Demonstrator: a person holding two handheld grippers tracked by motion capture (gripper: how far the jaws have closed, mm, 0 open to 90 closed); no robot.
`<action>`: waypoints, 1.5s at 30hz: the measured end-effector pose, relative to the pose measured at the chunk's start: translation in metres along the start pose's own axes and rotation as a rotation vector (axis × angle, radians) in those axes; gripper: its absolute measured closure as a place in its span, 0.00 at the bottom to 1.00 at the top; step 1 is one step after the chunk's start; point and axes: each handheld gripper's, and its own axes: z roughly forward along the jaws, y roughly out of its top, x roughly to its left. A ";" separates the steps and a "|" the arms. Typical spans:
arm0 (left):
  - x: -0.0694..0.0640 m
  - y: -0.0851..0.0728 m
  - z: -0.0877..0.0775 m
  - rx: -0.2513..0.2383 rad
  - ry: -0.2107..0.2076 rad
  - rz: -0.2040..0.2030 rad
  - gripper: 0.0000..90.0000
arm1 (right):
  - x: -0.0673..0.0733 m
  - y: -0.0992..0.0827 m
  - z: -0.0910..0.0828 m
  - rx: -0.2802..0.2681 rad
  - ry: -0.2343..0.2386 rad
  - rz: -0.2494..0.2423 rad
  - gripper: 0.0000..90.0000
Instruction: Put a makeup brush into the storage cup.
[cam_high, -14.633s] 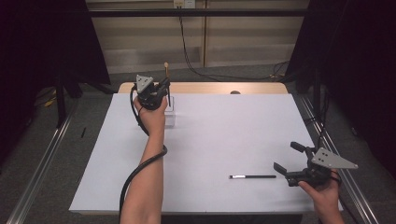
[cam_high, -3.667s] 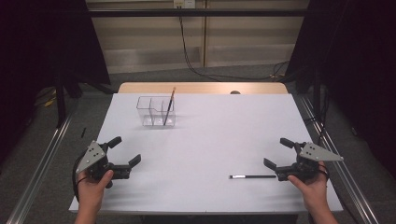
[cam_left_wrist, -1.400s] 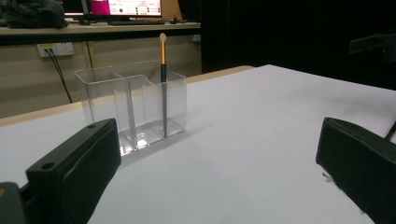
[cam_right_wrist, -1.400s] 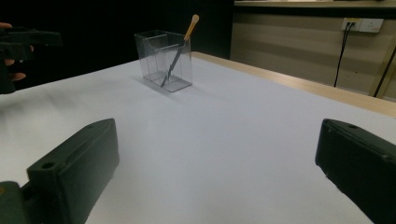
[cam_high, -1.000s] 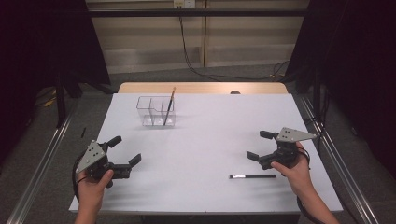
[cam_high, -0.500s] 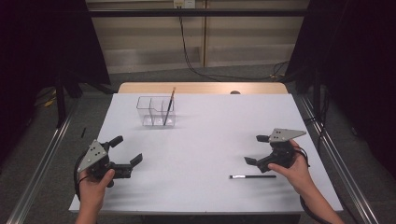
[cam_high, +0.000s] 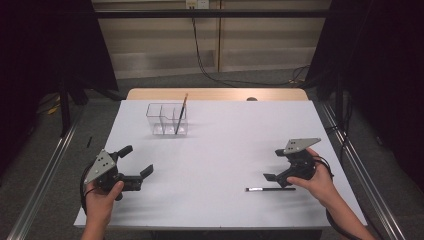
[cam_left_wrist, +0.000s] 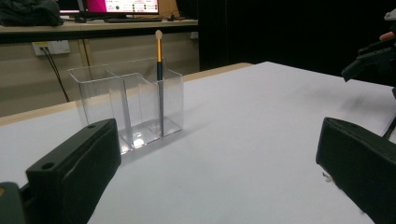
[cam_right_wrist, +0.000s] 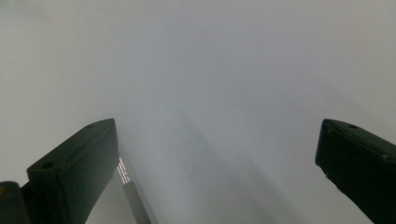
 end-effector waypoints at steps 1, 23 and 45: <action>0.000 0.000 0.000 0.003 0.000 0.002 0.00 | -0.001 0.000 0.000 0.013 0.001 -0.005 0.00; -0.001 0.000 0.002 0.013 -0.004 0.004 0.00 | -0.005 -0.005 -0.001 0.188 0.014 -0.017 0.00; -0.002 -0.001 0.004 0.011 -0.004 -0.008 0.00 | -0.002 -0.010 0.000 0.331 0.013 -0.077 0.04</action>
